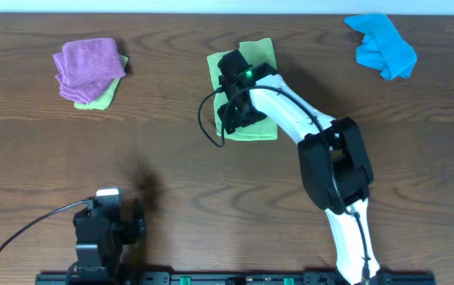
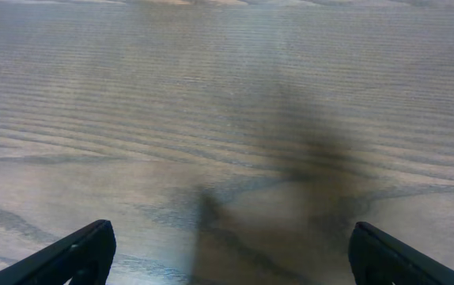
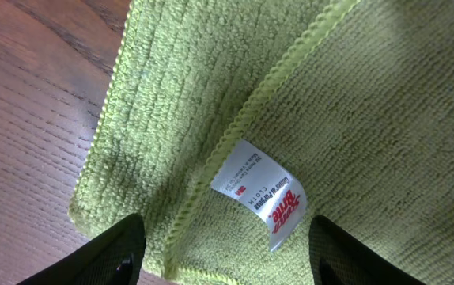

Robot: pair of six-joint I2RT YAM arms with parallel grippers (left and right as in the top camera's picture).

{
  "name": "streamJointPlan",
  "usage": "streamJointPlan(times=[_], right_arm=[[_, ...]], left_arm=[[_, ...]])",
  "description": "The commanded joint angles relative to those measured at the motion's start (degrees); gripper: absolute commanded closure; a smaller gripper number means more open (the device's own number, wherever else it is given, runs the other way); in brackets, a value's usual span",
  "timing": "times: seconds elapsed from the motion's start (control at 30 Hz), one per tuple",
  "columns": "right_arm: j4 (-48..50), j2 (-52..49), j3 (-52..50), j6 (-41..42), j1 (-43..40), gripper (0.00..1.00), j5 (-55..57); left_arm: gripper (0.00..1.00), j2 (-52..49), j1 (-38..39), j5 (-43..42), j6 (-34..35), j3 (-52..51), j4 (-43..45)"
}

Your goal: Fold the cloth

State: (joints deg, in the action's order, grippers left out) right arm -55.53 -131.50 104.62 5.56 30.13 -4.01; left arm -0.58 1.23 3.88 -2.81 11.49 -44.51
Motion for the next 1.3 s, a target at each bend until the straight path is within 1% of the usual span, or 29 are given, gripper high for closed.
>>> streamJointPlan(times=[0.0,0.3,0.5,0.63,0.77,0.87,0.93,0.97,1.03,1.17,1.27], right_arm=[[0.28,-0.98,0.55,-0.48,-0.11,0.34,0.81],[0.66,-1.84,0.55,-0.48,-0.11,0.37,0.81],[0.85,-1.92,0.55,-0.48,-0.11,0.5,0.81],[0.9,-2.05,0.55,-0.48,-0.11,0.53,0.81],[0.76,-2.8,0.55,-0.48,-0.11,0.54,0.76],[0.83,-3.1,0.55,-0.48,-0.09,0.6,0.79],[0.85,-3.1,0.55,-0.48,-0.09,0.69,0.79],[0.87,-3.1,0.55,-0.48,-0.09,0.76,0.79],[0.81,-3.1,0.55,-0.5,-0.11,0.98,0.79],[0.44,-2.97,0.66,-0.48,-0.11,0.99,0.76],[-0.52,-2.25,1.09,-0.5,-0.11,0.99,0.76]], left_arm=[[0.05,0.37,-0.13,0.52,0.5,-1.25,-1.62],[0.05,0.37,-0.13,0.57,0.46,-1.25,-1.62],[0.05,0.37,-0.13,0.63,0.44,-1.25,-1.6],[0.05,0.37,-0.13,0.61,0.44,-1.25,-1.51],[0.05,0.37,-0.13,0.59,0.44,-1.25,-1.51],[0.05,0.37,-0.13,0.59,0.46,-1.25,-1.51],[0.05,0.37,-0.13,0.55,0.48,-1.25,-1.51],[0.05,0.37,-0.13,0.55,0.48,-1.25,-1.46],[0.05,0.37,-0.13,0.37,0.52,-1.25,-0.31],[0.05,0.37,-0.13,-4.46,0.63,-1.25,2.21],[0.05,0.37,-0.13,-10.82,0.74,-1.25,5.11]])
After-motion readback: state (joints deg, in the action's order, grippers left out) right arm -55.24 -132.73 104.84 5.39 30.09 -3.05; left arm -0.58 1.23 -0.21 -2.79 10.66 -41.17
